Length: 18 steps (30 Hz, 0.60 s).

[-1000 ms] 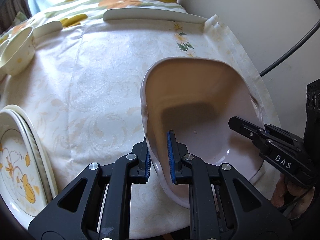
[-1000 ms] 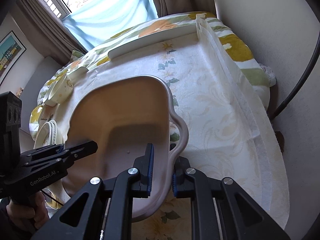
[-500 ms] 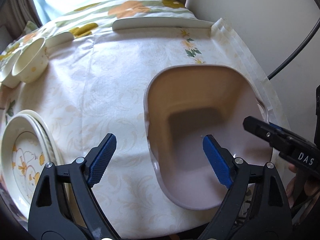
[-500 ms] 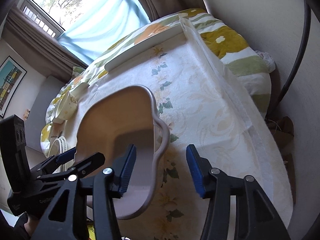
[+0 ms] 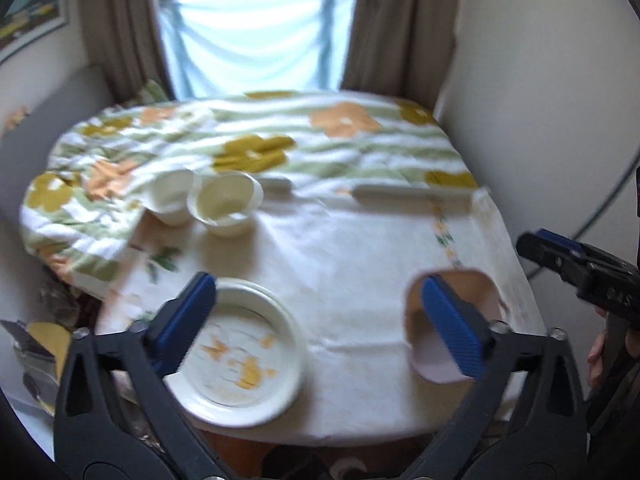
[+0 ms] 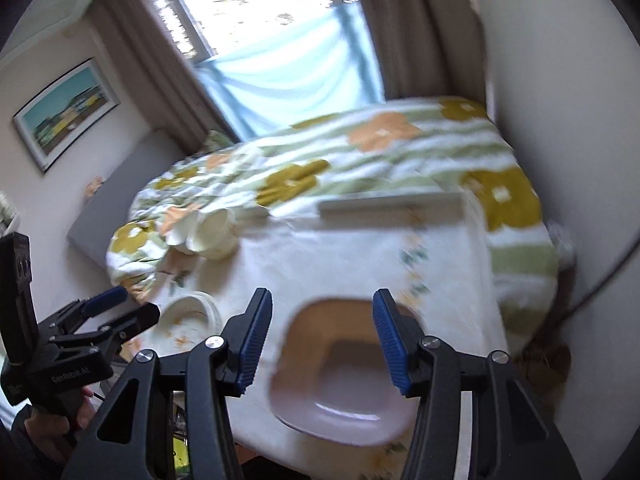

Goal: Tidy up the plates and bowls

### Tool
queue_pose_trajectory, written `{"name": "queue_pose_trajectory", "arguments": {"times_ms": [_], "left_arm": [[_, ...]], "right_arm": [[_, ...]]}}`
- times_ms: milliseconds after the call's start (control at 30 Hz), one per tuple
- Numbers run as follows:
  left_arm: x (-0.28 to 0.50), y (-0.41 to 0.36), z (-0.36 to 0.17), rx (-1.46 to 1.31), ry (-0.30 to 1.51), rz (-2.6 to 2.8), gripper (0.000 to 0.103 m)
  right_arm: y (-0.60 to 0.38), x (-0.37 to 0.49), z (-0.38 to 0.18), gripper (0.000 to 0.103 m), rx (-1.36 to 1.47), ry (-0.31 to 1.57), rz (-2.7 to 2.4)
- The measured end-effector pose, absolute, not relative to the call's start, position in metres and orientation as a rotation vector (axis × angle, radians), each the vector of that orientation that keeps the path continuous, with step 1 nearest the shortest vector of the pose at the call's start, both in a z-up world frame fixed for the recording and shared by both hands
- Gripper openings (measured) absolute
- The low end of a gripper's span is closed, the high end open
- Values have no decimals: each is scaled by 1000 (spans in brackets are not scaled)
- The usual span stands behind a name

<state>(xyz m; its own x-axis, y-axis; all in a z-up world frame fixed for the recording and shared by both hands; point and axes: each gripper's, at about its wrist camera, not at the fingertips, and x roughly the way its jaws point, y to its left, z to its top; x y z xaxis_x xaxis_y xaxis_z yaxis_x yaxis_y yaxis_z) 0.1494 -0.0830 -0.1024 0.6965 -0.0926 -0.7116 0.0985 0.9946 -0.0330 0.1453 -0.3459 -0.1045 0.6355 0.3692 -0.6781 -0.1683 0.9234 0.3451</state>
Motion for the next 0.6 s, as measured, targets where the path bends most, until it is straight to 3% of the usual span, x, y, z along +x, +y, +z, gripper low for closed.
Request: {"name": "queue_pose_trajectory", "arguments": {"times_ms": [33, 67, 333, 600], "left_arm": [[153, -74, -96, 3, 774, -85, 103], [159, -63, -90, -7, 765, -71, 103], [223, 29, -93, -152, 847, -25, 103], [303, 86, -153, -266, 1014, -41, 103]], "right_arm": [[-334, 155, -97, 85, 250, 828, 356], [-325, 162, -92, 97, 249, 825, 398], [-248, 229, -80, 97, 174, 867, 413], [-188, 304, -118, 97, 257, 985, 422]]}}
